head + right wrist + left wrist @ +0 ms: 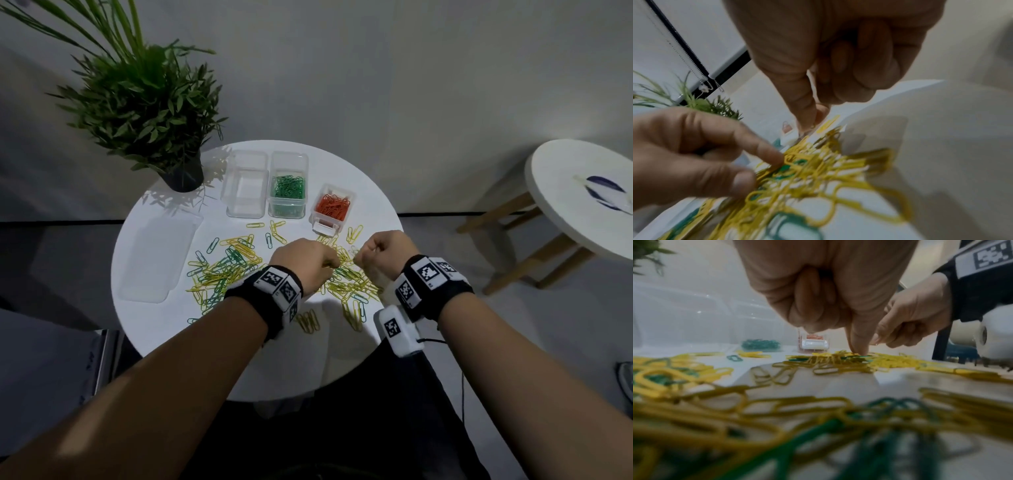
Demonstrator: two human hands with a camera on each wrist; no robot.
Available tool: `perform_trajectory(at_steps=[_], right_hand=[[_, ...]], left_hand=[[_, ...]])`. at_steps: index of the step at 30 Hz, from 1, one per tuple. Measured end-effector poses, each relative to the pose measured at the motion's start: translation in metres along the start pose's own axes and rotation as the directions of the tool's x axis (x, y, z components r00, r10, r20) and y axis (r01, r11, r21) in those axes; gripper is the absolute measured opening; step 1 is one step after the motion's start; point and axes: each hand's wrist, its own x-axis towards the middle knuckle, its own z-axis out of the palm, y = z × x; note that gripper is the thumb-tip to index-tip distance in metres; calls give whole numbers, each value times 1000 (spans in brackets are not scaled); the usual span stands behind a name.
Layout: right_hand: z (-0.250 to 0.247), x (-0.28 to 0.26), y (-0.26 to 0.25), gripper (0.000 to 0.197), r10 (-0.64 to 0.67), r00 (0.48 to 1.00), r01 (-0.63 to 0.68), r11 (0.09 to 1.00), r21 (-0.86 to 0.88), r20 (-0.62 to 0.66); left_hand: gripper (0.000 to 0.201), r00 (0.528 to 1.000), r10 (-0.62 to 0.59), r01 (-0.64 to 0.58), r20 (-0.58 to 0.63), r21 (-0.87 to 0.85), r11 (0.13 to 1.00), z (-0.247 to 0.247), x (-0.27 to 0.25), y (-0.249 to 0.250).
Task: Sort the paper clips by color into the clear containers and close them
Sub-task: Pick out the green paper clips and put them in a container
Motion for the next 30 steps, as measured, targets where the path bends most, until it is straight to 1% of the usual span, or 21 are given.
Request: perform_trajectory(at_steps=[3,5,8,10,12,15,17,18,21,23,24,25,27,28,29,30], right_hand=[[-9,0,3,10,-2,1000,2,1000,9,8],[-10,-1,5,2,-12,1000,12,1000,-5,12],[-3,-5,4,13,-40,999,40,998,-38,8],[5,-9,-1,13,-83,995,88,992,-88,55],[13,-12,-8,9,-123,988,139,974,-178,99],[21,-9,-15,11,-144,985,168,923,-345,94],[24,-6,-18,6,-167,981,191,887,-420,95],[25,-5,-20,2,-180,978,207,870,-448,102],[27,-4,-24,9,-181,974,226,848,-480,139],[26,-3,-25,8,-158,976,210,867,-451,151],[25,-3,-24,8,-148,979,193,892,-409,140],[22,-2,-25,13,-133,982,172,924,-342,133],[14,-4,-28,28,-89,977,126,974,-190,193],[9,-6,-28,31,-53,971,77,992,-95,233],[5,-7,-27,32,-5,966,-4,999,34,260],[2,-10,-25,30,56,960,-113,974,195,275]], left_hand=[[26,999,37,-38,9,103,994,-4,4,-2],[25,999,47,-49,19,147,988,-8,5,-4],[30,997,70,-77,43,222,972,-10,3,-6],[34,995,80,-92,55,253,963,-9,1,-8],[33,996,77,-87,51,257,962,-7,-2,-11],[21,996,74,-84,49,249,965,-9,-7,-13],[17,995,82,-93,53,256,962,-10,-11,-14],[17,994,89,-101,57,264,959,-11,-12,-15],[20,990,122,-138,70,300,944,-11,-15,-18],[19,988,137,-153,72,324,934,-10,-15,-19],[18,988,135,-152,73,327,933,-9,-15,-20],[19,989,127,-145,76,326,934,-8,-15,-20],[22,990,113,-134,85,313,940,-8,-13,-21],[21,989,111,-134,93,299,945,-8,-13,-22],[19,989,109,-132,96,278,952,-9,-12,-23],[16,990,101,-123,100,254,959,-10,-12,-23]])
